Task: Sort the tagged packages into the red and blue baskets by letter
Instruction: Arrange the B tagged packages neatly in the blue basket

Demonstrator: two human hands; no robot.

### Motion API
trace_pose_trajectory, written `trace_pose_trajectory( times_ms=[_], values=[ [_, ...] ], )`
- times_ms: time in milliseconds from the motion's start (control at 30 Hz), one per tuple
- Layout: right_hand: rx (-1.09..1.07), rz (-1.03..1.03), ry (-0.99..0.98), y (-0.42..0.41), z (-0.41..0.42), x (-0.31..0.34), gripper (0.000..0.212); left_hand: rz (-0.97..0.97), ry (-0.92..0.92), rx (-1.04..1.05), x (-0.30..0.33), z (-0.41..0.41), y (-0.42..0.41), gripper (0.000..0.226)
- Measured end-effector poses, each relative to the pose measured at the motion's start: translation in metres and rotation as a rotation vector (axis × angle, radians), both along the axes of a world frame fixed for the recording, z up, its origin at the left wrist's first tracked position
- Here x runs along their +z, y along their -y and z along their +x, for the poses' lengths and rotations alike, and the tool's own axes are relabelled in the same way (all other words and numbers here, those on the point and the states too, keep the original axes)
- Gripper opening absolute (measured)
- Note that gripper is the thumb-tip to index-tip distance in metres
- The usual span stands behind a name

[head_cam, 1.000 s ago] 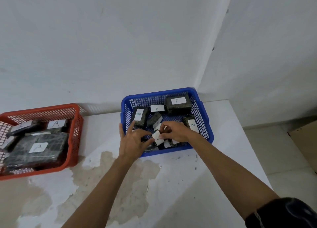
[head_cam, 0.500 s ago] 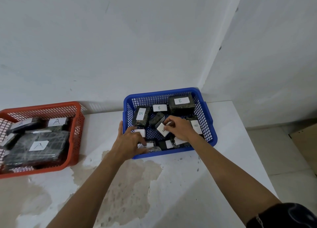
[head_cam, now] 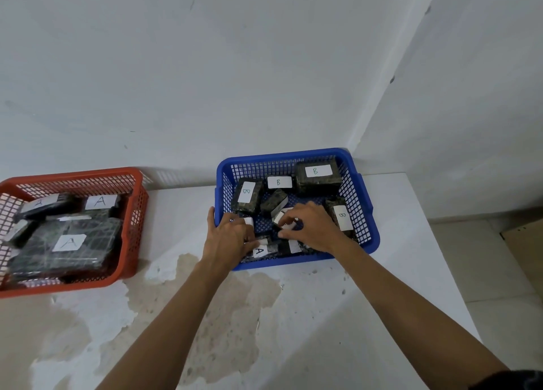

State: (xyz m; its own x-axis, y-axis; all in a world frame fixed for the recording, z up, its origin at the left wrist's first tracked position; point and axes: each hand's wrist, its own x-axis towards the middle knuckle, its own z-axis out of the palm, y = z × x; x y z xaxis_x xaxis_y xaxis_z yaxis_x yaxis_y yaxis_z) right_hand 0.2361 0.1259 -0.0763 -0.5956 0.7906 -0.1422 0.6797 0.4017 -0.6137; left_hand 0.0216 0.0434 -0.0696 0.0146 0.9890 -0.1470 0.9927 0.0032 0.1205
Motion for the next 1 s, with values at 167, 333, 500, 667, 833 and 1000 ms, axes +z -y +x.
trace_pose_trajectory(
  times_ms=[167, 333, 500, 667, 833, 1000],
  values=[
    [0.03, 0.001, 0.036, -0.001, 0.002, 0.005, 0.022, 0.033, 0.033, -0.012, -0.006, -0.003, 0.0, 0.026],
    [0.024, -0.004, 0.03, -0.003, 0.014, 0.006, 0.023, 0.183, 0.168, -0.061, -0.004, -0.011, 0.004, 0.02],
    [0.196, 0.062, 0.143, 0.008, -0.02, 0.004, 0.032, 0.368, 0.255, 0.007, -0.007, -0.027, 0.019, 0.052],
    [0.293, 0.093, 0.296, 0.009, -0.039, 0.0, 0.036, 0.142, 0.678, 0.433, -0.015, -0.033, 0.032, 0.077],
    [0.279, 0.036, 0.291, 0.007, -0.044, -0.004, 0.029, -0.044, 0.974, 0.57, -0.02, -0.033, 0.03, 0.028],
    [0.102, -0.253, 0.054, 0.0, -0.038, 0.008, 0.024, -0.056, 1.014, 0.544, -0.02, -0.039, 0.03, 0.035]
  ],
)
